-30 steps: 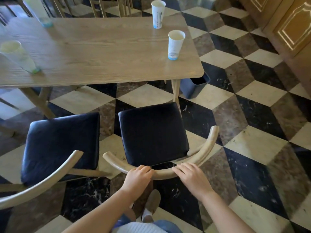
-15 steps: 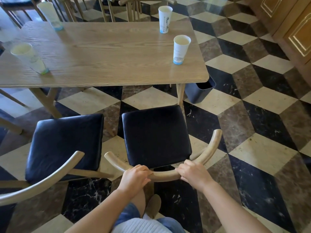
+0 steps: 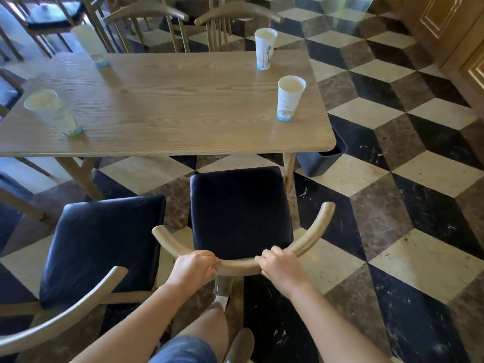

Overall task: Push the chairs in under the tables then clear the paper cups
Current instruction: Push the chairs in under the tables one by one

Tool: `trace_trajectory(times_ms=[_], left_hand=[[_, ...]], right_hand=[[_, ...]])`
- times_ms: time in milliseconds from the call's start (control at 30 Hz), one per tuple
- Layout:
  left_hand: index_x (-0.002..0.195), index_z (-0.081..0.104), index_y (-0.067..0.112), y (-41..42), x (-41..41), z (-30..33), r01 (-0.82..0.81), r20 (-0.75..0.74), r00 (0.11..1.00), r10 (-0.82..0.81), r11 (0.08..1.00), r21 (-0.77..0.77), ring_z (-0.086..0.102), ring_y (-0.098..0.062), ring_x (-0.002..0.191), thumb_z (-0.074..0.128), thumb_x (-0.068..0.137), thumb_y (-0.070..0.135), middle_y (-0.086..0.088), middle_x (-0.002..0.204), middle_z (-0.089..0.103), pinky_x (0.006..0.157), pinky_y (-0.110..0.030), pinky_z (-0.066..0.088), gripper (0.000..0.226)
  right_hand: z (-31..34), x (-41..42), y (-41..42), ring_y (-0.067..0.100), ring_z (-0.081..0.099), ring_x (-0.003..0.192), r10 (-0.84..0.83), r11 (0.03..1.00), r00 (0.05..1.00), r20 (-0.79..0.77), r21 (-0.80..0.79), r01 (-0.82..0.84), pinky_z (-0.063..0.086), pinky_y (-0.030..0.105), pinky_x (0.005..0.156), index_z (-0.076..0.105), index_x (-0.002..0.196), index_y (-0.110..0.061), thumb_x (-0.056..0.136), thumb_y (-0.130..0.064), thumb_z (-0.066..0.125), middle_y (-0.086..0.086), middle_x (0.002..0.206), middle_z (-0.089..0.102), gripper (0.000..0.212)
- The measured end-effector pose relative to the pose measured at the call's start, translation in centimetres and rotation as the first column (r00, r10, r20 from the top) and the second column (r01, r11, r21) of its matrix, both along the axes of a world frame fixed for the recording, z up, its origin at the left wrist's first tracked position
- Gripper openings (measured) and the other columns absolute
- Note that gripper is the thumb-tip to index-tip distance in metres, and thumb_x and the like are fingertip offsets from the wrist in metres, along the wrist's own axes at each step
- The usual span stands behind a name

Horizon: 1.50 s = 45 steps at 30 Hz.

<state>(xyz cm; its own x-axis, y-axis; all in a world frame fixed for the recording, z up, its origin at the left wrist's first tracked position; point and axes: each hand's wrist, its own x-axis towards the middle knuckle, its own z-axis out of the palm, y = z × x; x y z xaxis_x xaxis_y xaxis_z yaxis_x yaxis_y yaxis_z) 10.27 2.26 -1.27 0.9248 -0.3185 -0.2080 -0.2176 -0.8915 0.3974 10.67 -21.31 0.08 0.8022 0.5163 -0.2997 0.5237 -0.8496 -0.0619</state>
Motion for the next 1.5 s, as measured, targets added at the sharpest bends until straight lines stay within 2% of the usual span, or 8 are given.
trace_trajectory(times_ms=[267,600,833,1100,1267,1367,1433,1500], left_hand=[[0.102,0.070,0.020,3.1,8.4,0.2,0.017,-0.006,1.000,-0.017,0.999,0.029,0.063,-0.014,0.100,0.067,0.082,0.016,0.006,0.105,0.070,0.084,-0.024,0.046,0.020],[0.114,0.065,0.020,3.9,18.4,0.4,0.165,-0.031,0.986,-0.164,0.986,0.023,0.059,-0.015,0.105,0.062,0.087,0.021,0.003,0.113,0.066,0.090,-0.032,0.048,0.027],[0.085,0.074,0.025,5.1,19.5,0.3,0.325,0.055,0.944,-0.326,0.945,0.024,0.067,-0.009,0.067,0.090,0.053,0.026,0.008,0.077,0.070,0.045,-0.019,0.054,0.036],[0.108,0.067,0.013,5.1,18.7,-0.2,0.286,0.009,0.958,-0.286,0.958,-0.014,0.063,-0.022,0.093,0.071,0.080,0.018,-0.004,0.101,0.068,0.068,-0.034,0.056,0.029],[0.121,0.054,0.017,4.4,17.2,-0.5,0.219,-0.039,0.975,-0.217,0.972,0.079,0.052,-0.018,0.107,0.055,0.090,0.022,-0.001,0.117,0.057,0.086,-0.032,0.048,0.031],[0.139,0.032,0.019,4.1,16.1,-0.5,0.232,-0.105,0.971,-0.215,0.951,0.202,0.036,-0.022,0.131,0.055,0.090,0.026,-0.003,0.141,0.041,0.106,-0.036,0.033,0.055],[0.144,0.020,0.019,3.9,15.0,0.1,0.215,-0.113,0.975,-0.192,0.944,0.250,0.021,-0.022,0.139,0.055,0.090,0.030,-0.005,0.151,0.028,0.113,-0.040,0.022,0.065],[0.141,0.027,0.020,3.8,13.3,1.0,0.134,-0.062,0.990,-0.124,0.968,0.213,0.029,-0.022,0.136,0.055,0.090,0.032,-0.005,0.147,0.035,0.110,-0.040,0.028,0.060]], right_hand=[[0.2,7.1,3.6,0.010,0.055,0.053,-0.040,0.999,0.999,0.013,-0.035,0.040,0.047,0.020,0.037,0.067,0.064,-0.022,0.053,-0.020,0.091,-0.007,0.056,0.061,0.026],[-0.4,16.4,3.7,0.021,0.056,0.088,-0.047,0.999,0.999,-0.005,-0.024,0.047,0.052,0.033,0.068,0.062,0.106,-0.011,0.090,-0.009,0.060,0.005,0.096,0.064,0.016],[-0.6,17.1,3.4,0.016,0.063,0.072,0.022,0.997,0.999,-0.032,-0.069,-0.024,0.057,0.028,0.052,0.071,0.094,-0.019,0.069,-0.019,0.082,-0.003,0.081,0.070,0.027],[-0.1,16.1,4.0,0.017,0.066,0.076,-0.104,0.995,0.995,-0.001,-0.014,0.104,0.059,0.029,0.055,0.072,0.097,-0.015,0.066,-0.014,0.086,0.001,0.082,0.073,0.034],[-0.4,14.9,5.2,0.019,0.052,0.105,-0.217,0.974,0.975,-0.050,0.057,0.220,0.048,0.031,0.089,0.056,0.122,-0.016,0.092,-0.024,0.059,0.002,0.113,0.062,0.031],[0.3,13.7,5.8,0.023,0.042,0.122,-0.269,0.960,0.961,-0.071,0.058,0.273,0.037,0.037,0.104,0.045,0.132,-0.016,0.093,-0.032,0.057,0.006,0.129,0.052,0.044],[1.2,12.2,5.8,0.025,0.037,0.128,-0.287,0.956,0.957,-0.042,0.051,0.289,0.031,0.041,0.108,0.041,0.135,-0.017,0.093,-0.031,0.056,0.007,0.135,0.047,0.046],[2.1,10.6,6.0,0.025,0.038,0.127,-0.298,0.952,0.954,-0.005,0.066,0.298,0.030,0.043,0.108,0.044,0.133,-0.018,0.094,-0.032,0.054,0.007,0.134,0.049,0.043]])
